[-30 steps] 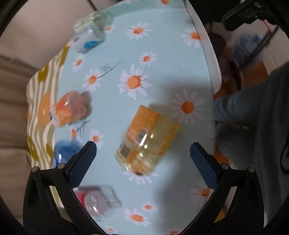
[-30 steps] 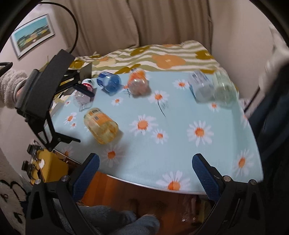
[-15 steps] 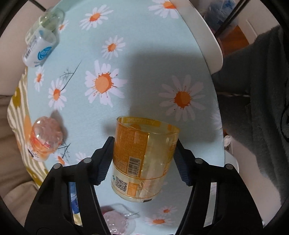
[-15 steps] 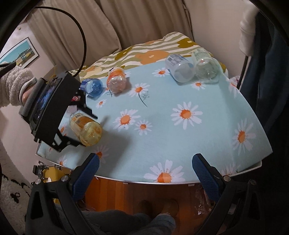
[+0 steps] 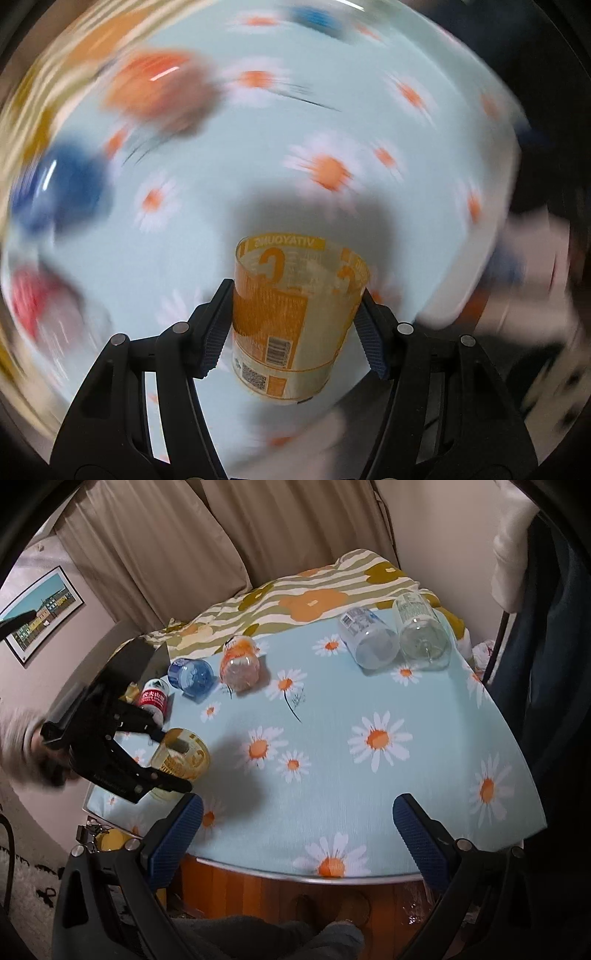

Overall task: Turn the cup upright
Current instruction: 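Grasp the yellow-label cup with the left gripper while the right gripper releases it, then rotate the cup upright in the left gripper and lower it onto the tablecloth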

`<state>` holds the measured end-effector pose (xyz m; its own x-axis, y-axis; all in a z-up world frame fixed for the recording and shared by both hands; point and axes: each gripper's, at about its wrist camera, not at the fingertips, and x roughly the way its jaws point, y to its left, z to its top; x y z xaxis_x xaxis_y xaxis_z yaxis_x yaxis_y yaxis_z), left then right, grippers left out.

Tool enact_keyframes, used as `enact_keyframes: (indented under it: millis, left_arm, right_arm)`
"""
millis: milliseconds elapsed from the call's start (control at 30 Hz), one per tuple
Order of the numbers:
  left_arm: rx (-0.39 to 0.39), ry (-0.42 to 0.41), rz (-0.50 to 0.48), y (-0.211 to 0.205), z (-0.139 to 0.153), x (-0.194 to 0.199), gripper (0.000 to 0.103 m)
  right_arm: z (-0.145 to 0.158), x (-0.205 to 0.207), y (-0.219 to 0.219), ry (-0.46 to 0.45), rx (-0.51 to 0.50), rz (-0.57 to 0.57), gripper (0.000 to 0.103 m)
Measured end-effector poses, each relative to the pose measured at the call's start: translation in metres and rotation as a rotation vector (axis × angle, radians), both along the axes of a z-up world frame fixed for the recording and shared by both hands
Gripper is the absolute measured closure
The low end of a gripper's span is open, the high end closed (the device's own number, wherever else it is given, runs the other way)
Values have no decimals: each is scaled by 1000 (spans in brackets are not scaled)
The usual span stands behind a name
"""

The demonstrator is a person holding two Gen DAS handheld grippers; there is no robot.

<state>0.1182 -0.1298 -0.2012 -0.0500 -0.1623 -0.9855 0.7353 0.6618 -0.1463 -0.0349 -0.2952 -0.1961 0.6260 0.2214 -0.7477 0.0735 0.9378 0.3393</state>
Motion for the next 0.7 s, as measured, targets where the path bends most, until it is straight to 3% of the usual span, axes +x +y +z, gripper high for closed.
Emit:
enact_keyframes:
  millis: [133,233,433,700]
  left_arm:
    - [-67,91,456,39,-1,12,36]
    - [-90,114,605,51,-4,15,36]
    - [-84,113,649,38,-32,4,36]
    - [-85,85,634,29,-33,5,36]
  right_arm:
    - [1,10,-5,-3,32,7,0]
    - [1,20,-5,-5,62,20,0]
    - [-2,40,1,-2,70,84,0]
    - [-3,49,9,6,58,140,0]
